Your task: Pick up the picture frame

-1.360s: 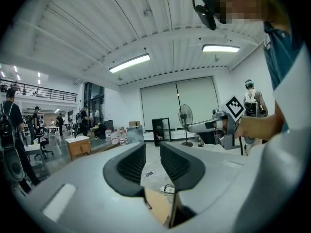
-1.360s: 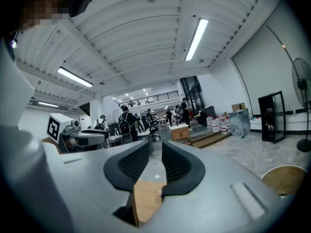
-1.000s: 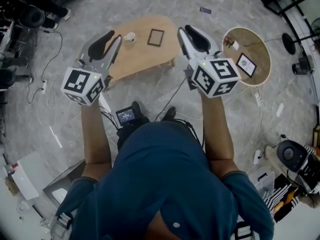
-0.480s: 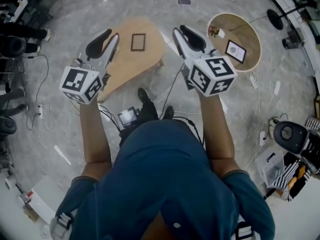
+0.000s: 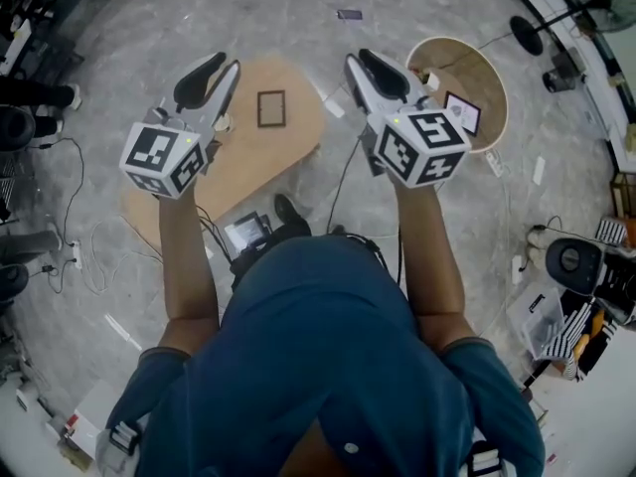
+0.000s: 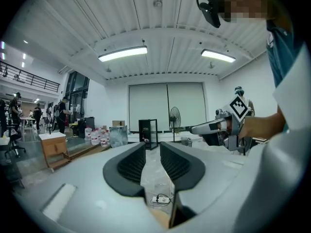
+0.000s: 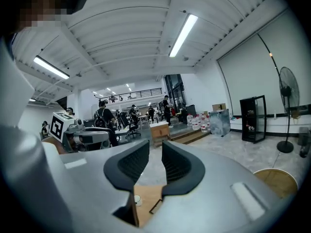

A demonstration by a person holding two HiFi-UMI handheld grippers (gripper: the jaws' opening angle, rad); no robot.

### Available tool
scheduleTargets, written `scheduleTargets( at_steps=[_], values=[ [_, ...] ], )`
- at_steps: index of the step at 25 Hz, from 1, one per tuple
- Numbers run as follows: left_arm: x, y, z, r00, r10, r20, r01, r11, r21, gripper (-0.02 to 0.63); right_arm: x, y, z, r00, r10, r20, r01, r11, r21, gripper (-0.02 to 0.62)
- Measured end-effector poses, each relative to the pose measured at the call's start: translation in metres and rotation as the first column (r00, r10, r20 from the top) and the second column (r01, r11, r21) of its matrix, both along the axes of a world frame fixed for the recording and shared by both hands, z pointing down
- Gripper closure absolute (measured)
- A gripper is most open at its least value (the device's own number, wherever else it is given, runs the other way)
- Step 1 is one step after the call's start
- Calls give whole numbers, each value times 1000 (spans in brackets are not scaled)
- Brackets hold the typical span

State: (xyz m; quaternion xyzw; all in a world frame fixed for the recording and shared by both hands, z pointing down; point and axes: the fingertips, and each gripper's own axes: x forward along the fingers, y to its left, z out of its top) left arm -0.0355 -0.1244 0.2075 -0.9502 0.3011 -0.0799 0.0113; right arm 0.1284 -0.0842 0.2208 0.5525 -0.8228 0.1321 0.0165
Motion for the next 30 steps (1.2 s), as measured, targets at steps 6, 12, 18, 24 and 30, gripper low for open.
scheduleTargets(
  at_steps=[6, 12, 18, 24, 30],
  values=[
    [-27, -53, 6, 999, 29, -15, -29, 999, -19, 514, -29, -47, 3, 999, 32, -10, -32, 999, -22, 529],
    [-38, -82, 19, 999, 7, -39, -9, 999, -50, 514, -37, -71, 20, 999, 24, -26, -25, 998, -64, 529],
    [-42, -105, 37, 998, -53, -27, 51, 995, -86, 514, -35, -108, 37, 1000, -25, -8, 25, 996, -87, 529],
    [-53, -138, 51, 991, -137, -8, 135, 984, -117, 514, -46, -160, 52, 993, -114, 17, 115, 988, -101, 529],
    [-41, -174, 67, 983, -182, 4, 181, 973, -144, 514, -41, -204, 72, 984, -173, 31, 175, 975, -135, 529]
  ],
)
